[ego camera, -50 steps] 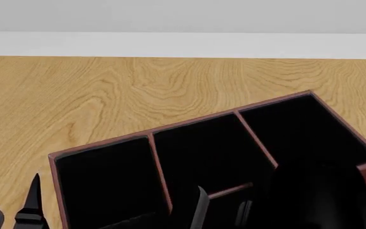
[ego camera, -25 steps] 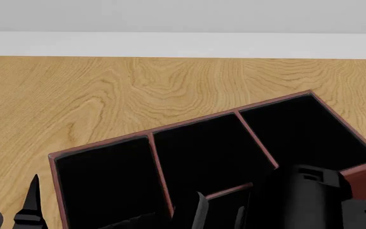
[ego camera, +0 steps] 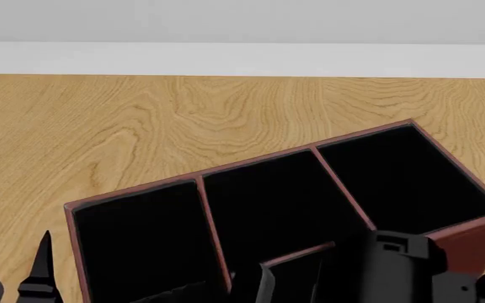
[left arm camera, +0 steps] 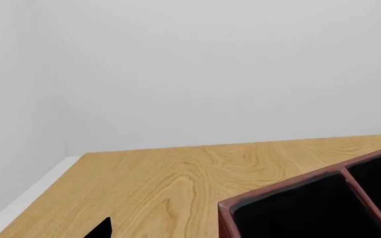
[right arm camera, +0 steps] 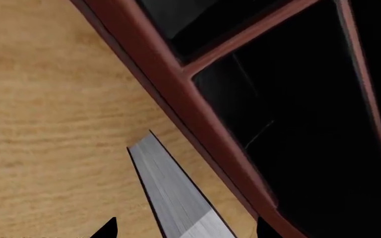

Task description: Pick up the book and place it in the front compartment of the caddy.

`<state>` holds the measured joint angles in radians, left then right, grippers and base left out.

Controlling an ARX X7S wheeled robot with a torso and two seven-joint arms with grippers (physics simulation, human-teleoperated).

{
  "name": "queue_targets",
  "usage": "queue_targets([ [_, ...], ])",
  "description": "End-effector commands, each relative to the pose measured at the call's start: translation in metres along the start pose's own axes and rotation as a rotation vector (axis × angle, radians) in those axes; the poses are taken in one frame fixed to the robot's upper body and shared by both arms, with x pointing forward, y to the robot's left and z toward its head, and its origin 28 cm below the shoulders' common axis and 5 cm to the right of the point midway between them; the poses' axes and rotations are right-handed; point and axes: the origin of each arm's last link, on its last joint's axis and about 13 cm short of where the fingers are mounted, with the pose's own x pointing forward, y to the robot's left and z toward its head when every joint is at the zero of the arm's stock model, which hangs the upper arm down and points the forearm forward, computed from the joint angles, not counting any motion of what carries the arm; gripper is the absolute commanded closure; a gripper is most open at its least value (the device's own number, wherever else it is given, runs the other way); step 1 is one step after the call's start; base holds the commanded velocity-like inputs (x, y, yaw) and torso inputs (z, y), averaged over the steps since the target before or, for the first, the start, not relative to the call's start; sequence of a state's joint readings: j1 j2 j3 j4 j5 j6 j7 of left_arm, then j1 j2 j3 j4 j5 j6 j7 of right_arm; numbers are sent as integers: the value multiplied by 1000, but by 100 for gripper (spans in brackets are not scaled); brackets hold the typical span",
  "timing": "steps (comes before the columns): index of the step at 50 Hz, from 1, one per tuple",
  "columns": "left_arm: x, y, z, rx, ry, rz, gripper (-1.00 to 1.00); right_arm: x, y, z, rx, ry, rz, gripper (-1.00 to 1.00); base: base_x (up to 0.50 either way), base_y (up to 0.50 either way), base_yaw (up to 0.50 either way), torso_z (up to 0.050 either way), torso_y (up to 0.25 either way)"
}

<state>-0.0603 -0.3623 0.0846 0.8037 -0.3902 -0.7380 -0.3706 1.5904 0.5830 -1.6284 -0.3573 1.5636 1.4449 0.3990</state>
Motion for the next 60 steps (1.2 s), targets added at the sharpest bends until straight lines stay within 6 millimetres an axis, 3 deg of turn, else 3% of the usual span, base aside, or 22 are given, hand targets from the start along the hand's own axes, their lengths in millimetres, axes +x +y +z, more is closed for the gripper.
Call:
queue_targets([
  [1, 1, 0, 2, -16, -18, -18, -100, 3, -3, 6, -32, -5, 5, -100, 0, 0, 0, 0, 0],
  [43, 0, 0, 0, -17, -14, -15, -100, 32, 2, -4, -58, 76, 50, -100, 0, 0, 0, 0, 0],
  [44, 0, 0, 0, -18, -14, -15, -100, 33, 2, -5, -53, 75, 38, 100, 0, 0, 0, 0, 0],
  [52, 0, -1, -1, -16, -14, -18, -100, 29, 8, -3, -69, 57, 62, 100, 1, 0, 0, 0, 0],
  [60, -1, -1, -1, -19, -16, -20, -100, 13, 20, 4, -111, 8, 67, 100, 1, 0, 0, -2, 0],
])
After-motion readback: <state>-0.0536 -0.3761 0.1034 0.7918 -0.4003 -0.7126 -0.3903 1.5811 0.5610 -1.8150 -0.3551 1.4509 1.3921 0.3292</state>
